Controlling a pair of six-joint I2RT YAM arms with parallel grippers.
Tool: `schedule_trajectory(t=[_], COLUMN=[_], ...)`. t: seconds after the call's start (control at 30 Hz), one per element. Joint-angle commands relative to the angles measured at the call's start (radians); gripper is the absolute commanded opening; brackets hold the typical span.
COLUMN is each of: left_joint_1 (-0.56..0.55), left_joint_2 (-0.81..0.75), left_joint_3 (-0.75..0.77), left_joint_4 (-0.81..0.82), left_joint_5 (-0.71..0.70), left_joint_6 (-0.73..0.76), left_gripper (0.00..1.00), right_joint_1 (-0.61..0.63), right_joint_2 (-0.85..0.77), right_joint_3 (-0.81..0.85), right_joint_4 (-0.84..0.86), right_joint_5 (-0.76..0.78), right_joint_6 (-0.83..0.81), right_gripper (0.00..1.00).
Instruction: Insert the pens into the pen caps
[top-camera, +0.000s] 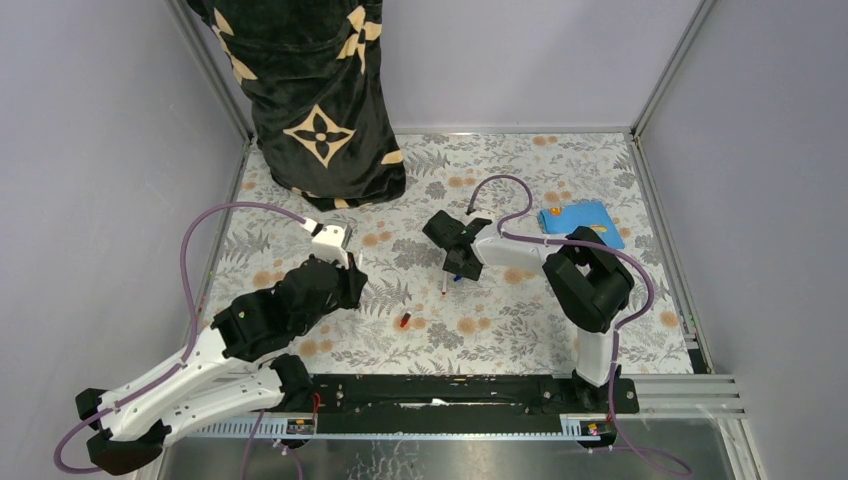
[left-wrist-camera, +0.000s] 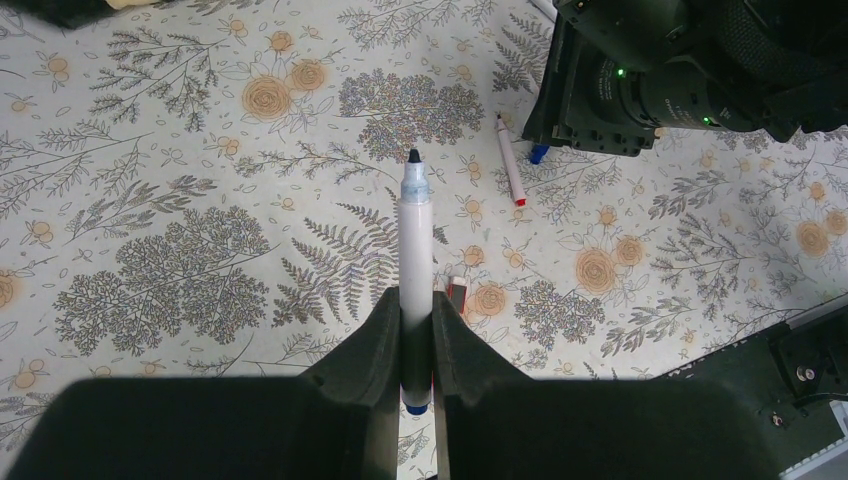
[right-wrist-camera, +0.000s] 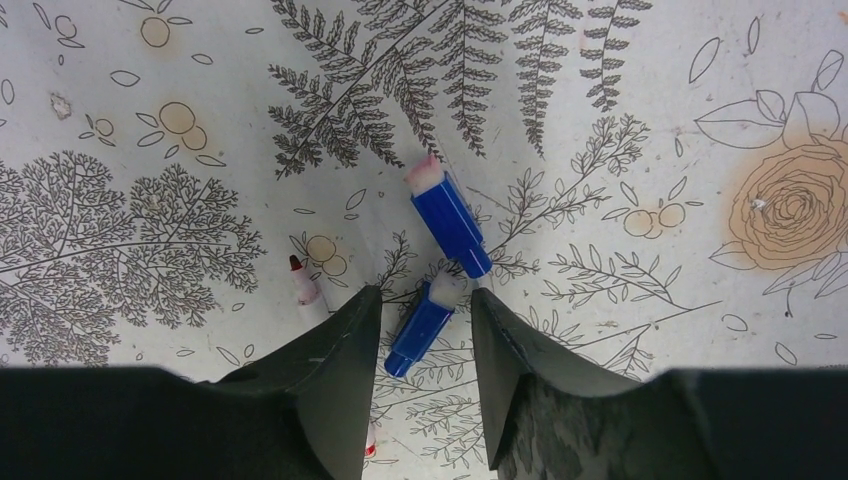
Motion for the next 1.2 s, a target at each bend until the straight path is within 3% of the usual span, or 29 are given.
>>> schedule_trajectory(t=[0.0,0.67,0.97,1.17], left_joint_1=[0.005,0.005,0.005,0.004], left_joint_2=[0.002,0.012,0.016,0.008], left_joint_3=[-0.002,-0.001,-0.001,-0.003], left_joint_4=[0.041,0.041,0.042,0.046], left_joint_5=[-0.025,-0.033,-0.032,-0.029], left_joint_6=[0.014,0.012,0.012,0.014], left_gripper=[0.00,0.00,0.00,0.00], right_joint_1=[-0.006,-0.012,-0.012,-0.012], right_joint_2=[0.008,0.014,-0.020,-0.148], right_joint_3=[0.024,0.002,-0.026,-0.146], right_joint_4=[0.001,-0.005,-0.006,0.203], right_joint_5=[0.001,-0.068,-0.071,-0.205], right_joint_6=[-0.012,-0.087,-0.122,-0.279], right_gripper=[0.44,0.32,0.21,0.06])
